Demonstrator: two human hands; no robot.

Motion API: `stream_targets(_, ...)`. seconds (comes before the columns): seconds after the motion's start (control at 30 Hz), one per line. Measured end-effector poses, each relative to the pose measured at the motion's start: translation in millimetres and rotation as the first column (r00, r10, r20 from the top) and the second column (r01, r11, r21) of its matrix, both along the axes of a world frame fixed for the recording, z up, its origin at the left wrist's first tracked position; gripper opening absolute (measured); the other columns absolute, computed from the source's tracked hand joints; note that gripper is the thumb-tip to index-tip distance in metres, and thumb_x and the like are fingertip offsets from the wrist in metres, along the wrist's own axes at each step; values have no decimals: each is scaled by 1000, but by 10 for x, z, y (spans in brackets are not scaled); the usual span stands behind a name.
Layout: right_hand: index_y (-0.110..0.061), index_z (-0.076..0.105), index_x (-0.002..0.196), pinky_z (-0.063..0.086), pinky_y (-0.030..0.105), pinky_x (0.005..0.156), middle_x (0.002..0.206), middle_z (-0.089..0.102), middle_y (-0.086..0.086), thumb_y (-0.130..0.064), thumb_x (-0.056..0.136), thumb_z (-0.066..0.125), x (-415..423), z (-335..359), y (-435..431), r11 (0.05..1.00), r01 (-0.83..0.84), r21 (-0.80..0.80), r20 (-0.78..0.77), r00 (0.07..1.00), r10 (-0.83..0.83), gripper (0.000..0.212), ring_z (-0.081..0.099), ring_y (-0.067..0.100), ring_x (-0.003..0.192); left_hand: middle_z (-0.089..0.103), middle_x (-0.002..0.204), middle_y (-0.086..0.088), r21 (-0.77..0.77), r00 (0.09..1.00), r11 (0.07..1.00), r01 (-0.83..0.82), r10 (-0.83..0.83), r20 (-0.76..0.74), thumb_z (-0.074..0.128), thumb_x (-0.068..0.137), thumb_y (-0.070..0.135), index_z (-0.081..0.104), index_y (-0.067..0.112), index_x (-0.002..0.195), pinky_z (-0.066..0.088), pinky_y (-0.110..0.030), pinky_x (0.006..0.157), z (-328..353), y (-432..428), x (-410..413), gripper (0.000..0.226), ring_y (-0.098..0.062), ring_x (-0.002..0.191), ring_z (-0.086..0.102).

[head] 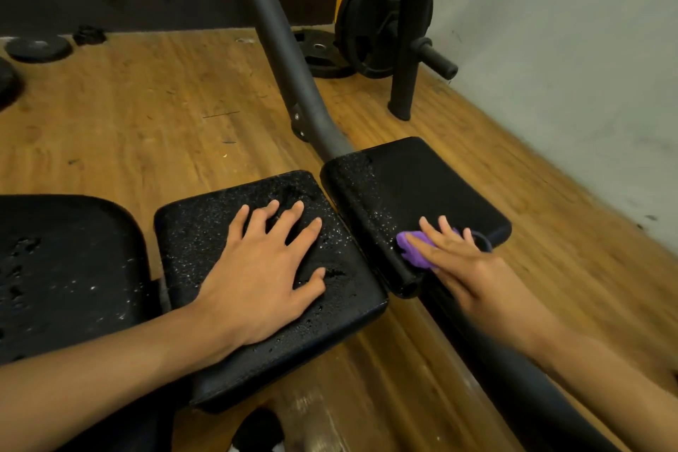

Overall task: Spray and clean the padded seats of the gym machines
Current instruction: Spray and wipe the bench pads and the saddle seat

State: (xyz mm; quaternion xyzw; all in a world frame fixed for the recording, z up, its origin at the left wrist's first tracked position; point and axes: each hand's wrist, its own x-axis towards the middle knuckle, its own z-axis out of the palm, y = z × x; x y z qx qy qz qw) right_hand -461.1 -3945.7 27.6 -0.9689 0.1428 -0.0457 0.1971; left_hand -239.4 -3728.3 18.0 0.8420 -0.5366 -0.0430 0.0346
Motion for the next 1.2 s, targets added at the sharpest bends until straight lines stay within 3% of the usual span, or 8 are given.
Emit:
stream_targets(0.23,-33,38,149,13,48,125,158,33,3,-10,101,52,789,-72,-238,997,75,-10,64,995,-74,55,16,23,150,25,167,-4,7,1000,1000,9,-9,21,15,91,68,29,31,159,11,-59,125,-17,-12,7,80,-33,153,19)
stream_targets(0.43,-27,41,151,4,46,123,160,31,8,-15,106,44,1923,-65,-738,984,170,-55,31,985,-168,46,15,30,153,28,165,-5,-1,1000,1000,6,-6,25,22,91,67,33,29,158,15,-60,123,-12,-37,-4,78,-35,152,21)
stream_targets(0.57,-27,57,139,20,44,122,146,53,9,-19,105,45,2194,-45,-854,979,201,-43,6,980,-201,37,34,27,146,27,165,-4,3,1000,1000,-1,1,25,22,90,68,33,31,158,13,-60,123,-24,-37,27,78,-34,151,20)
stream_targets(0.63,-28,58,137,18,45,121,146,53,11,-18,105,43,2135,-64,-789,979,195,-62,15,981,-194,37,39,28,143,28,165,-4,1,1000,1000,-1,1,24,21,89,68,33,30,158,14,-60,123,-14,-31,22,79,-33,151,20)
stream_targets(0.73,-25,46,148,5,46,123,159,36,5,-9,104,44,1823,-114,-560,994,108,-21,79,991,-106,46,23,26,151,28,165,-3,4,1000,1000,3,-3,15,20,88,69,33,31,158,13,-59,123,0,-30,22,80,-32,151,20)
stream_targets(0.83,-24,44,149,9,40,124,156,38,-2,-7,103,49,1332,-70,-310,999,26,43,115,993,-31,50,25,18,149,27,165,-3,-2,1000,1000,2,-2,5,16,87,70,31,32,158,12,-58,124,10,-25,23,82,-32,152,19)
stream_targets(1.03,-30,42,149,11,35,125,158,35,-13,-10,100,54,316,25,120,998,-54,18,46,998,53,55,21,4,149,24,167,-3,-4,1000,1000,-1,1,2,10,87,70,28,32,160,11,-57,125,4,-7,-1,84,-32,154,16)
stream_targets(1.2,-32,39,150,8,35,125,159,33,-13,-8,99,55,258,21,133,994,-98,-40,12,995,99,59,17,5,151,20,168,-2,-1,1000,1000,-5,5,16,8,87,69,24,32,160,10,-57,125,-2,-6,-13,84,-31,154,15)
